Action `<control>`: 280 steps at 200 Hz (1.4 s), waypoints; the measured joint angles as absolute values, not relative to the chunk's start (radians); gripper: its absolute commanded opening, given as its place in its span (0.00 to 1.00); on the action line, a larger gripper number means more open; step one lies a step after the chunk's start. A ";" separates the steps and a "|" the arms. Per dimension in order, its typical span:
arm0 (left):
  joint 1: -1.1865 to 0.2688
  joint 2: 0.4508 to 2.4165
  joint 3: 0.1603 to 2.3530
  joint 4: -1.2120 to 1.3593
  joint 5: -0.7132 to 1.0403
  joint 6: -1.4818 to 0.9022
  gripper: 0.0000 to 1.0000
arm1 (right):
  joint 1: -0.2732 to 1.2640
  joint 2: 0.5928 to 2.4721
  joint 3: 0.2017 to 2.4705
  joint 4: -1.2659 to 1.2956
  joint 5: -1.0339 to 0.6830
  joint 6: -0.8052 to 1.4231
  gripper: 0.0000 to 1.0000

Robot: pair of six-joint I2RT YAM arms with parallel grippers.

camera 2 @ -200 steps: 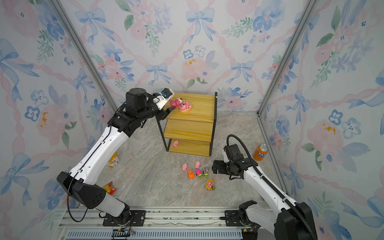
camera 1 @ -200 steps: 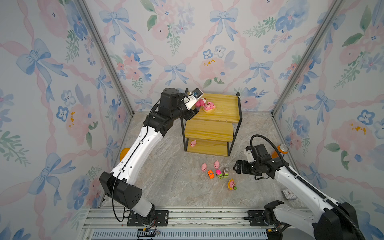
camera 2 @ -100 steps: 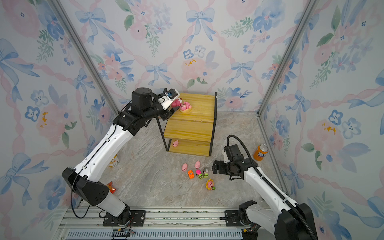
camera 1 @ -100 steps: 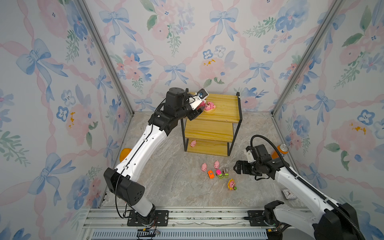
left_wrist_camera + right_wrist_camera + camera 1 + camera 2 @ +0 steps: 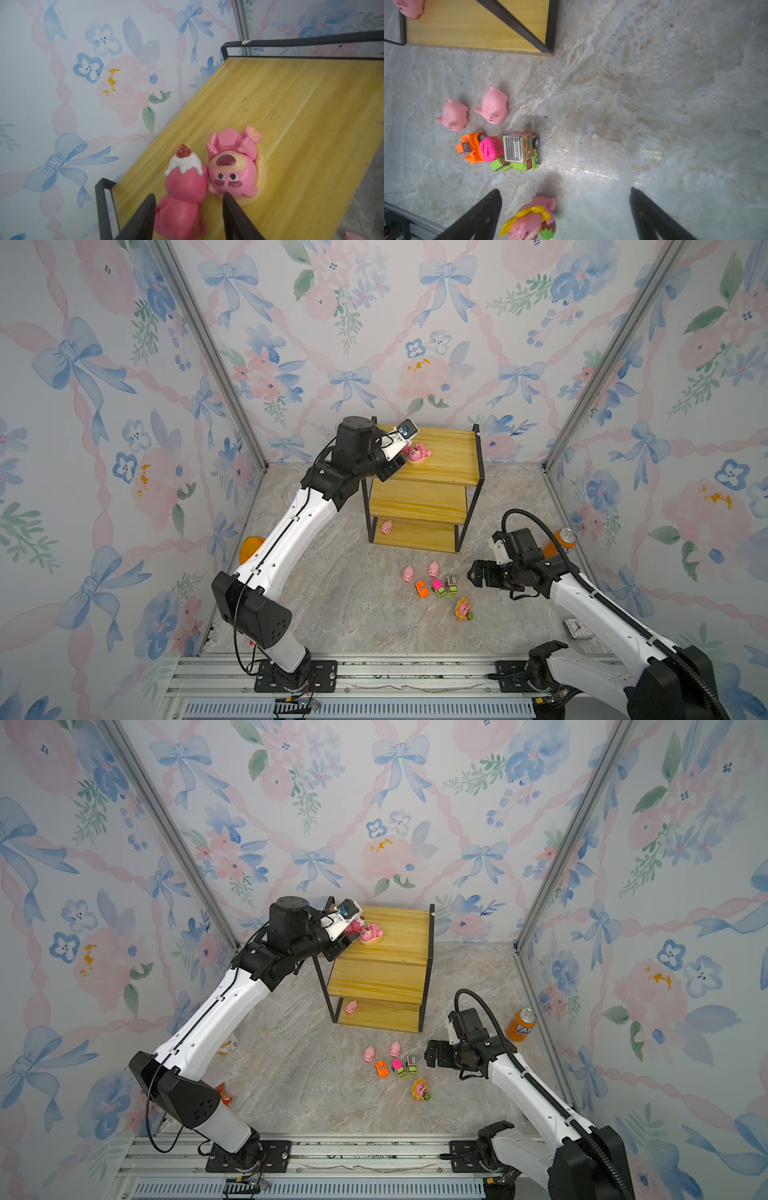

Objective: Place and organize the plastic toys onto the shelf

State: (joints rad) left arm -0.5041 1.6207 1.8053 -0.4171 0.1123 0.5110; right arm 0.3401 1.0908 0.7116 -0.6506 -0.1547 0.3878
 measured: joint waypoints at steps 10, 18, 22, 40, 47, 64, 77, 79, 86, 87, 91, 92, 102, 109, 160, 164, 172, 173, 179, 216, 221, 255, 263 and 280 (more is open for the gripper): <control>-0.504 1.621 1.805 -0.417 0.111 0.513 0.53 | 0.340 1.094 0.712 -0.650 -0.155 0.388 0.98; -0.504 1.621 1.805 -0.417 0.109 0.513 0.53 | 0.339 1.095 0.712 -0.650 -0.155 0.388 0.98; -0.504 1.621 1.805 -0.417 0.109 0.513 0.53 | 0.339 1.095 0.712 -0.650 -0.157 0.388 0.98; -0.504 1.621 1.798 -0.416 0.101 0.513 0.52 | 0.339 1.095 0.712 -0.650 -0.158 0.388 0.98; -0.504 1.621 1.794 -0.417 0.097 0.513 0.52 | 0.339 1.095 0.712 -0.650 -0.158 0.388 0.98; -0.504 1.620 1.778 -0.412 0.084 0.514 0.53 | 0.339 1.095 0.712 -0.649 -0.158 0.388 0.98; -0.504 1.620 1.769 -0.399 0.076 0.514 0.52 | 0.339 1.095 0.712 -0.649 -0.158 0.388 0.98; -0.504 1.619 1.768 -0.398 0.075 0.514 0.52 | 0.339 1.095 0.712 -0.649 -0.158 0.388 0.98; -0.504 1.617 1.762 -0.391 0.070 0.514 0.52 | 0.339 1.095 0.712 -0.649 -0.158 0.388 0.98; -0.504 1.617 1.762 -0.391 0.070 0.514 0.52 | 0.339 1.095 0.712 -0.649 -0.158 0.388 0.98; -0.504 1.616 1.759 -0.390 0.067 0.514 0.52 | 0.339 1.095 0.712 -0.649 -0.158 0.388 0.98; -0.504 1.616 1.759 -0.390 0.067 0.514 0.52 | 0.339 1.095 0.712 -0.649 -0.158 0.388 0.98; -0.504 1.612 1.754 -0.387 0.062 0.514 0.52 | 0.339 1.096 0.712 -0.649 -0.158 0.388 0.98; -0.504 1.609 1.750 -0.387 0.059 0.514 0.52 | 0.339 1.096 0.712 -0.649 -0.158 0.388 0.98; -0.503 1.591 1.729 -0.390 0.048 0.513 0.52 | 0.334 1.098 0.712 -0.649 -0.158 0.388 0.98; -0.503 1.588 1.727 -0.390 0.049 0.513 0.52 | 0.334 1.098 0.712 -0.649 -0.158 0.388 0.98; -0.503 1.585 1.723 -0.391 0.048 0.513 0.52 | 0.334 1.098 0.711 -0.649 -0.158 0.388 0.98; -0.503 1.584 1.723 -0.391 0.048 0.513 0.52 | 0.334 1.098 0.711 -0.649 -0.158 0.388 0.98; -0.501 1.583 1.721 -0.390 0.048 0.513 0.51 | 0.334 1.098 0.711 -0.650 -0.158 0.388 0.98; -0.497 1.572 1.705 -0.390 0.048 0.513 0.51 | 0.334 1.098 0.710 -0.649 -0.158 0.388 0.98; -0.497 1.570 1.703 -0.390 0.048 0.513 0.51 | 0.334 1.098 0.710 -0.649 -0.158 0.388 0.98; -0.497 1.564 1.691 -0.387 0.048 0.512 0.51 | 0.334 1.098 0.709 -0.649 -0.158 0.388 0.98; -0.497 1.561 1.685 -0.389 0.049 0.511 0.51 | 0.334 1.098 0.708 -0.649 -0.158 0.388 0.98; -0.497 1.558 1.680 -0.388 0.049 0.504 0.51 | 0.334 1.098 0.708 -0.649 -0.158 0.388 0.98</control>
State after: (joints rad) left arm -0.4973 1.5578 1.6802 -0.3878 0.0486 0.5037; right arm 0.3344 1.0977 0.7082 -0.6495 -0.1577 0.3882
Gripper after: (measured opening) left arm 0.512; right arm 0.983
